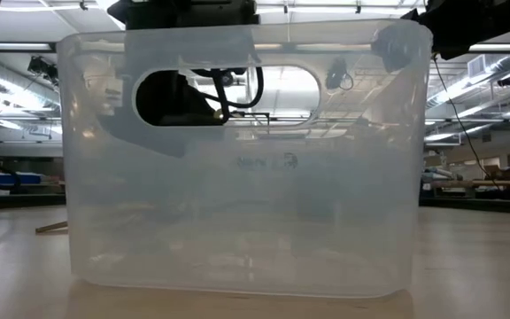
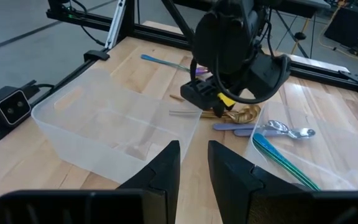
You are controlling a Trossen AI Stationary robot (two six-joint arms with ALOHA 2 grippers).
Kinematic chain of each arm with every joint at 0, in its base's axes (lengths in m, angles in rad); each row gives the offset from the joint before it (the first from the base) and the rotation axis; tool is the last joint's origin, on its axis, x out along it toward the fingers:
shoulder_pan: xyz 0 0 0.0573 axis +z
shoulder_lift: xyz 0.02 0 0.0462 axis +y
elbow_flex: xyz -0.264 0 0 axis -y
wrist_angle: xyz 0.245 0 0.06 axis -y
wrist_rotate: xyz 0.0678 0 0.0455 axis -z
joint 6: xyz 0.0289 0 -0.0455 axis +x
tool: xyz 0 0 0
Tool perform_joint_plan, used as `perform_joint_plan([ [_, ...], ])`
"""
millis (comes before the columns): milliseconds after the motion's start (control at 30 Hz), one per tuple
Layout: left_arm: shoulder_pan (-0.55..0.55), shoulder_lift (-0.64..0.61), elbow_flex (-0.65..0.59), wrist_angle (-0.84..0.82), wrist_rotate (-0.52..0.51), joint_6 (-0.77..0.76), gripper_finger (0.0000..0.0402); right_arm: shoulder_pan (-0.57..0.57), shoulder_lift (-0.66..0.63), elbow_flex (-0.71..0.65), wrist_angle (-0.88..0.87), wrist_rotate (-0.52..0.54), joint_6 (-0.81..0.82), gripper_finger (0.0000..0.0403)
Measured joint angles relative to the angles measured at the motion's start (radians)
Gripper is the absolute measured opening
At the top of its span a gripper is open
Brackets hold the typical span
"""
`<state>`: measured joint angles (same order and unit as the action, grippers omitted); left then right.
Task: Sort silverware by color (type)
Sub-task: Put the gold spoon into the bottom transparent bin
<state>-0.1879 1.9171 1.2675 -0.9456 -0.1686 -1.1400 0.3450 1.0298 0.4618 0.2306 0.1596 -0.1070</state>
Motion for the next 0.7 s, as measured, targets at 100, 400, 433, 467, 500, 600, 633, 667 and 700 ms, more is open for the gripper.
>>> perform_joint_plan([
  [100,0.002,-0.002,-0.018,0.023,0.011,-0.001,0.0141,0.000,0.000,0.000,0.000,0.000,0.002,0.0093],
  [400,0.002,0.001,-0.067,0.086,0.018,0.000,0.0141,0.000,0.000,0.000,0.005,-0.001,0.000,0.0093],
  [433,0.002,0.001,-0.067,0.088,0.019,0.000,0.0141,0.000,0.000,0.000,0.005,-0.001,0.000,0.0093],
  [467,0.002,0.001,-0.067,0.087,0.019,0.000,0.0141,0.000,0.000,0.000,0.005,-0.001,0.000,0.0094],
  [500,0.002,0.001,-0.067,0.087,0.019,0.000,0.0141,0.000,0.000,0.000,0.005,-0.001,0.000,0.0093],
  [600,0.002,0.001,-0.067,0.088,0.021,0.000,0.0141,0.000,0.000,0.000,0.006,-0.001,-0.001,0.0094],
  [633,0.002,0.001,-0.067,0.088,0.022,0.000,0.0141,0.000,0.000,0.000,0.007,-0.001,-0.001,0.0093],
  [667,0.002,0.001,-0.067,0.088,0.025,0.000,0.0141,0.000,0.000,0.000,0.007,-0.001,-0.001,0.0093],
  [700,0.002,0.001,-0.067,0.088,0.028,0.000,0.0141,0.000,0.000,0.000,0.007,-0.001,-0.001,0.0093],
])
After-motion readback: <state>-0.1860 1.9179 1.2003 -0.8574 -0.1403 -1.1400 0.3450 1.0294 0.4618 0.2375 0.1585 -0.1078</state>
